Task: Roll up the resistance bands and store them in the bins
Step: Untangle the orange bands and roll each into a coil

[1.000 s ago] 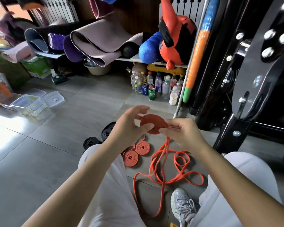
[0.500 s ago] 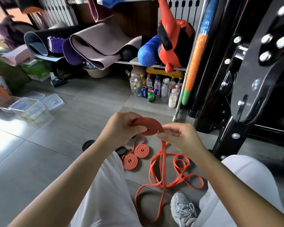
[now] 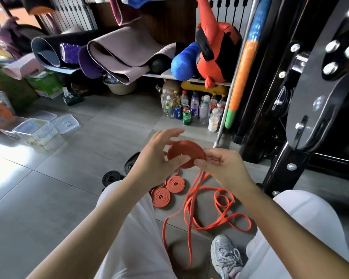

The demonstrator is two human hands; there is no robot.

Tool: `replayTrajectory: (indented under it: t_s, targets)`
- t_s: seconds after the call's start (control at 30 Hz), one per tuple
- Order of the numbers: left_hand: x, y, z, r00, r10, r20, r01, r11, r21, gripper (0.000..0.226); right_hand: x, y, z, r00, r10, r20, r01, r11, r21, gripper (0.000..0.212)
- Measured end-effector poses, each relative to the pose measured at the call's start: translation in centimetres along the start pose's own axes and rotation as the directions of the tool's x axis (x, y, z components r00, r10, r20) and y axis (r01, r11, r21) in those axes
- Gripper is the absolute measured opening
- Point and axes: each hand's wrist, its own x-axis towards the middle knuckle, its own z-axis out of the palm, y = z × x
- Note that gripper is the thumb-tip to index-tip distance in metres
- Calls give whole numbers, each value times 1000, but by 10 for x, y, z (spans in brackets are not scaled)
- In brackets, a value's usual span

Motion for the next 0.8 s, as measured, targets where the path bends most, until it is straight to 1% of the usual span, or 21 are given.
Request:
replayTrajectory:
  t_s: [0.03,0.07,0.1,0.13,0.17,0.2,0.27,0.3,0.37,0.43,0.5,0.6,0.7,0.77,0.8]
  targets:
    - [1,2,-3,992,112,57,-119,983,141,51,0,2,-1,1000,-3,17,4,997,-75,39]
    - [2,6,-5,974,179,135,-209,943,259,50,0,3,-2,999,-9,31,14,989,-150,37]
    - [3,9,-5,955,201,217,-270,893,360,47,1,4,-2,999,-19,43,28,975,-219,33]
    - [4,11,-6,940,190,284,-303,847,436,44,1,4,-3,998,-32,55,46,959,-279,29]
    - [5,12,-6,931,178,318,-319,819,477,41,1,3,-3,997,-37,66,56,948,-315,25]
    - [4,10,-7,928,187,323,-330,815,476,39,2,3,-4,997,-31,74,54,944,-325,24]
    - [3,7,-7,937,215,273,-316,856,410,37,2,-1,-6,997,-20,79,41,962,-270,30]
    - [2,5,-6,953,193,234,-271,890,367,36,2,-3,-6,997,-10,82,27,978,-209,36]
    - [-1,1,-4,985,102,137,-130,967,220,34,2,-6,-7,996,10,88,-4,997,-73,36]
    - [-4,-2,-2,999,10,46,-11,1000,19,40,1,-7,-8,996,29,88,-29,1000,1,35]
    - [-6,-5,1,997,-66,-46,56,980,-191,41,0,-6,-10,996,49,79,-53,998,43,35]
    - [-8,-1,6,974,-190,-122,118,889,-443,40,1,-7,-12,996,77,46,-82,987,137,29]
    - [-13,2,15,948,-275,-164,135,809,-572,36,2,-11,-9,998,67,19,-69,979,190,29]
    - [-17,3,19,931,-328,-160,159,759,-632,33,3,-11,-6,999,46,8,-46,984,175,29]
    - [-18,2,21,927,-344,-148,177,751,-637,33,3,-11,-5,999,37,3,-37,988,152,29]
